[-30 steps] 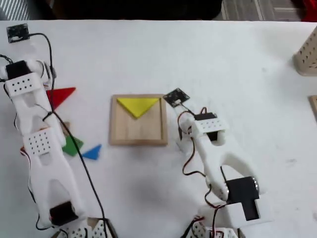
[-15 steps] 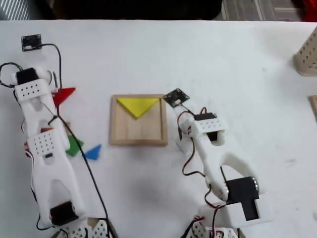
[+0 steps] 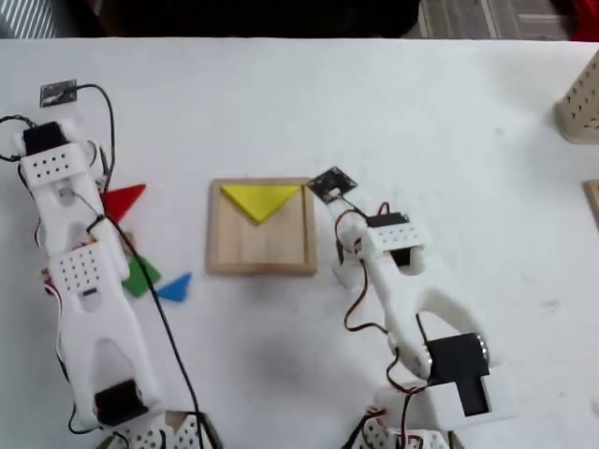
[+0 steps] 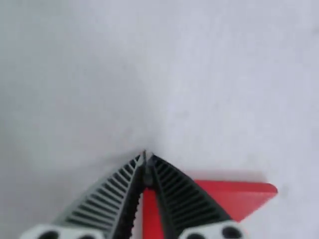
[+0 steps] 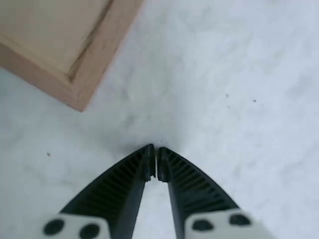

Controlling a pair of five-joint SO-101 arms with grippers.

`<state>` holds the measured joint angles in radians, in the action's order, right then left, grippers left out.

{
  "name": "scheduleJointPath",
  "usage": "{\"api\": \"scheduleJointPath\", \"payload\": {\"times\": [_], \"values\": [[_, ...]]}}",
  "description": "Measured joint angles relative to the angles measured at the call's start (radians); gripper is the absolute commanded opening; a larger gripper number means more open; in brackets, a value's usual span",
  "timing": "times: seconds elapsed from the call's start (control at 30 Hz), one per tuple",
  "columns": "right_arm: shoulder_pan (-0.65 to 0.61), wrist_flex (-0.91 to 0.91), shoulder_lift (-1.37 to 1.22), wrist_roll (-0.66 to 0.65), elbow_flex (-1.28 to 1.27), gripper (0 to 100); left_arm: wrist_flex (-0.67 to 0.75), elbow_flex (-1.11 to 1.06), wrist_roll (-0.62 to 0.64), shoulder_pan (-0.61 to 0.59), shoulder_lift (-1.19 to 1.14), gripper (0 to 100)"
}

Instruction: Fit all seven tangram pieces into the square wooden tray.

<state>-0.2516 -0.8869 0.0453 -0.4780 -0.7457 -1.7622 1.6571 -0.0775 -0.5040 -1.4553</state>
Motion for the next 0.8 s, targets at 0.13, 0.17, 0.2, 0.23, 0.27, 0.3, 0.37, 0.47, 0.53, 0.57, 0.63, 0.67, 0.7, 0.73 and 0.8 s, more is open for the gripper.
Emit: {"api": "scheduleJointPath", "payload": {"times": [0.13,0.17,0.2,0.23,0.27,0.3,0.37,0.47,0.53,0.57,0.63,0.67,0.7,0.73,0.8], "values": [[0.0,0.0,0.0,0.0,0.0,1.9,0.0,-0.005,0.003,0.0,0.009,2],[0.0,0.0,0.0,0.0,0.0,1.9,-0.002,-0.012,0.003,0.0,0.015,2],[0.0,0.0,0.0,0.0,0.0,1.9,-0.003,-0.028,0.003,0.0,0.026,2],[0.0,0.0,0.0,0.0,0.0,1.9,-0.008,-0.051,0.003,0.0,0.043,2],[0.0,0.0,0.0,0.0,0.0,1.9,-0.012,-0.084,0.003,0.0,0.064,2],[0.0,0.0,0.0,0.0,0.0,1.9,-0.015,-0.126,0.003,0.0,0.089,2],[0.0,0.0,0.0,0.0,0.0,1.9,-0.017,-0.239,0.003,0.0,0.152,2],[0.0,0.0,0.0,0.0,0.0,1.9,-0.017,-0.439,0.003,0.006,0.259,2],[0.0,0.0,0.0,0.0,0.0,1.9,-0.017,-0.566,0.003,0.011,0.327,2],[0.0,0.0,0.0,0.0,0.0,1.9,-0.017,-0.617,0.003,0.011,0.351,2],[0.0,0.0,0.0,0.0,0.0,1.9,-0.017,-0.681,0.003,0.011,0.391,2],[0.0,0.0,0.0,0.0,0.0,1.9,-0.017,-0.701,0.003,0.011,0.405,2],[0.0,0.0,0.0,0.0,0.0,1.9,-0.017,-0.717,0.0,0.011,0.417,2],[0.0,0.0,0.0,0.0,0.0,1.9,-0.017,-0.727,-0.012,0.011,0.428,2],[0.0,0.0,0.0,0.0,0.0,1.9,-0.017,-0.76,-0.032,0.014,0.448,2]]}}
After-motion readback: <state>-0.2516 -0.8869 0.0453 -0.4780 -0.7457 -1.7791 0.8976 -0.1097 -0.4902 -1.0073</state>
